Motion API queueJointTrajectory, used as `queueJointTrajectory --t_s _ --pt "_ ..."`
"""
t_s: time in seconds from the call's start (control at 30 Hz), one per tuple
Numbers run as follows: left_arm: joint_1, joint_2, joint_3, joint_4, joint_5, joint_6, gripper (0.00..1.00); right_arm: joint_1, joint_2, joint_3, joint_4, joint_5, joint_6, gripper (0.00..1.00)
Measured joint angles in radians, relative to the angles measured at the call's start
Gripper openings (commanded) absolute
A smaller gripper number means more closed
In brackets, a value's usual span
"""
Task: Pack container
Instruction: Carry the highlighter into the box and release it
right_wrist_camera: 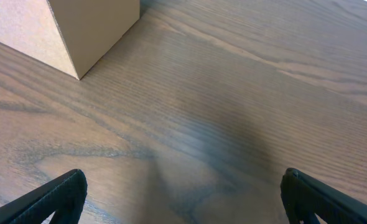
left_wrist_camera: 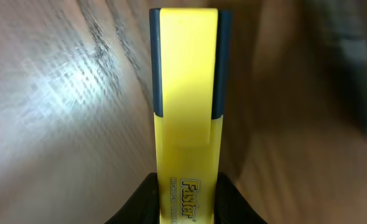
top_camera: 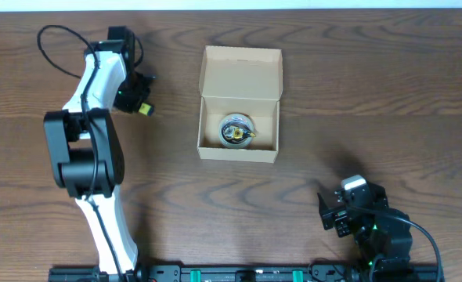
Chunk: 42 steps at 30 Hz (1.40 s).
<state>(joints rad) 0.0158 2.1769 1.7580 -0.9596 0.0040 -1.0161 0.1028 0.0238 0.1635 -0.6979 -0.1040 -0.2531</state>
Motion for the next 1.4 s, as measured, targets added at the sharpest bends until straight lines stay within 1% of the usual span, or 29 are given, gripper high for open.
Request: queueJointTrajectory --t_s 0.1,0.2,0.27,0.4,0.6,0.67,0.83,0.93,1.07,1.17,1.4 --pt "-0.045 -0.132 0.000 0.006 -0.045 0.000 0.19 0.000 0.000 0.000 0.000 0.000 0.000 0.99" --pt "-0.137 -0.283 0.000 0.009 -0.098 0.000 0.19 0.000 0.000 0.000 0.000 0.000 0.000 0.99" --pt "-0.204 -0.335 0.000 0.012 -0.119 0.000 0.19 0.000 0.000 0.000 0.000 0.000 0.000 0.99" --pt "-0.345 -0.373 0.000 0.013 -0.140 -0.008 0.19 0.000 0.000 0.000 0.000 0.000 0.000 0.99" --pt "-0.519 -0.372 0.000 -0.009 -0.143 -0.069 0.19 0.000 0.000 0.000 0.000 0.000 0.000 0.99" --pt "-0.582 -0.370 0.000 -0.019 -0.143 -0.110 0.19 0.000 0.000 0.000 0.000 0.000 0.000 0.99" --pt "-0.673 -0.359 0.000 -0.074 -0.143 -0.209 0.18 0.000 0.000 0.000 0.000 0.000 0.000 0.99" --pt "-0.695 -0.328 0.000 -0.108 -0.142 -0.274 0.18 0.000 0.000 0.000 0.000 0.000 0.000 0.99" --pt "-0.712 -0.265 0.000 -0.109 -0.142 -0.371 0.17 0.000 0.000 0.000 0.000 0.000 0.000 0.99" --pt "-0.718 -0.206 0.000 -0.098 -0.141 -0.455 0.14 0.000 0.000 0.000 0.000 0.000 0.000 0.99" --pt "-0.726 -0.121 0.000 -0.051 -0.128 -0.658 0.15 0.000 0.000 0.000 0.000 0.000 0.000 0.99"
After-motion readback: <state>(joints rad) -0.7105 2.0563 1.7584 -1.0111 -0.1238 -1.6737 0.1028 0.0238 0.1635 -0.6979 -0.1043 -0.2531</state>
